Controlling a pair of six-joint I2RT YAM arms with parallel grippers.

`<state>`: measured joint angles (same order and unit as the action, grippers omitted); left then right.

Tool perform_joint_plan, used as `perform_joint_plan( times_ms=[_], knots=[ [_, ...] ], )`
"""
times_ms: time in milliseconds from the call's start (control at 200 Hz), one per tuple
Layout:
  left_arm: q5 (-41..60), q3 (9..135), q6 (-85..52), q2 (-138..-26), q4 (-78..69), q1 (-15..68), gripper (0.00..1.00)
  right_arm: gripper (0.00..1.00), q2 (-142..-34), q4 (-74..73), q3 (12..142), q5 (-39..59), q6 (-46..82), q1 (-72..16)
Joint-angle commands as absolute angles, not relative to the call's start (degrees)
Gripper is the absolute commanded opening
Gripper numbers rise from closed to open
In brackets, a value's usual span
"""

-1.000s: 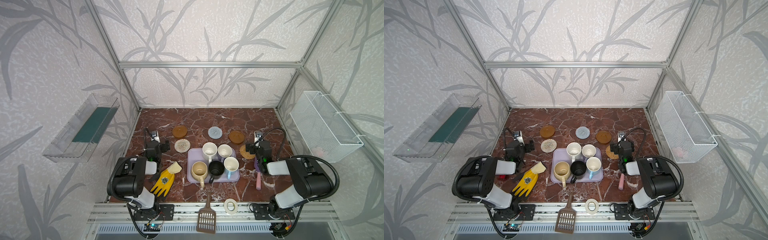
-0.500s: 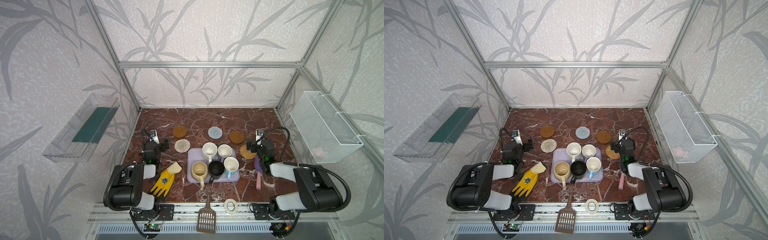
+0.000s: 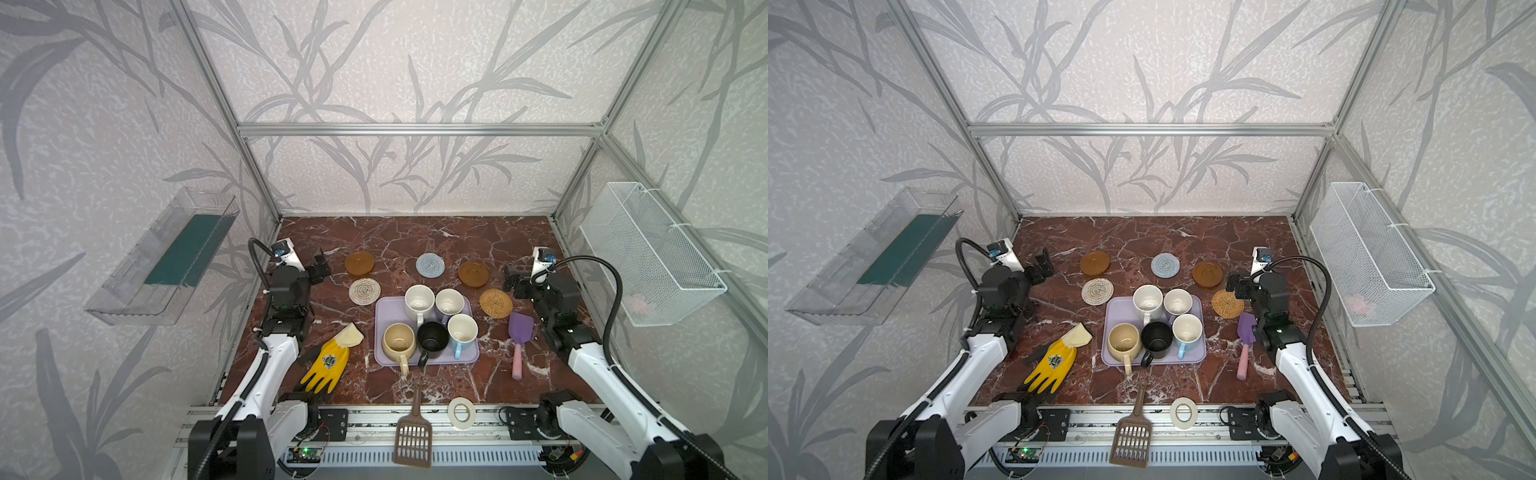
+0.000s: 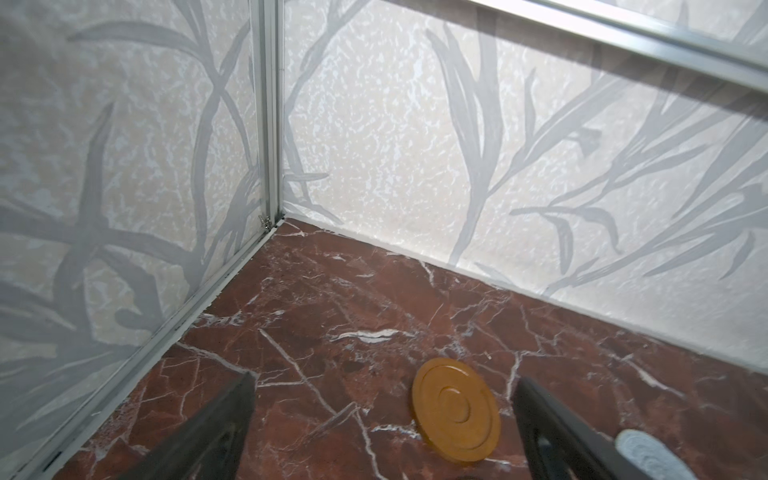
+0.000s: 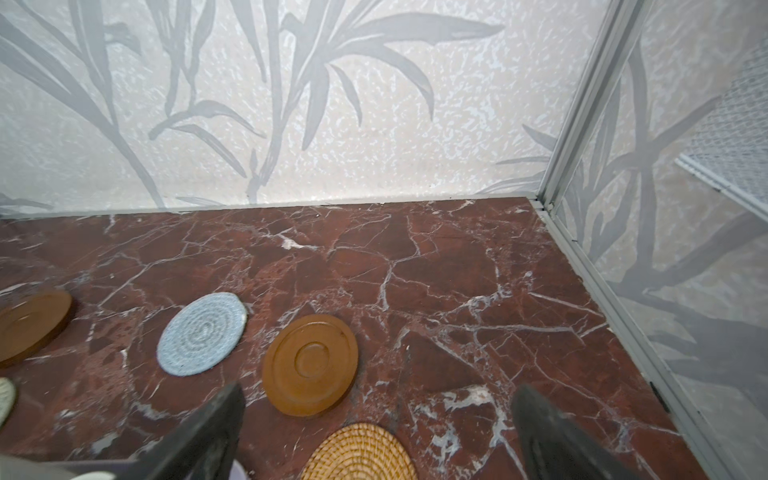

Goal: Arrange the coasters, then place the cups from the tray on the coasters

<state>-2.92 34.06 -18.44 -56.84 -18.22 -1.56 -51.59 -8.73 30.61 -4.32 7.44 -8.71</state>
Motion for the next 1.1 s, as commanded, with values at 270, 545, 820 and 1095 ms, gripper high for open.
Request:
perform_joint_plan(
  times_ms=[270, 545, 820, 1095],
  knots=[
    [3.82, 45.18, -29.17, -63.36, 8.68, 3.23, 0.98, 0.99, -55.27, 7.66, 40.86, 7.24, 13.55, -14.57],
    [0.77, 54.44, -27.77, -78.91, 14.91, 5.68, 0.87, 0.99, -60.51, 12.86, 47.46, 4.53, 15.98, -23.50],
    [2.27, 69.39, -26.90, -98.31, 21.27, 6.23, 0.74, 0.98, -65.39, 15.92, 52.10, 8.22, 21.02, -25.64],
    [1.26, 80.41, -26.37, -111.25, 26.66, 6.94, 0.74, 0.98, -74.71, 17.61, 60.63, 12.27, 21.12, -30.09]
  ],
)
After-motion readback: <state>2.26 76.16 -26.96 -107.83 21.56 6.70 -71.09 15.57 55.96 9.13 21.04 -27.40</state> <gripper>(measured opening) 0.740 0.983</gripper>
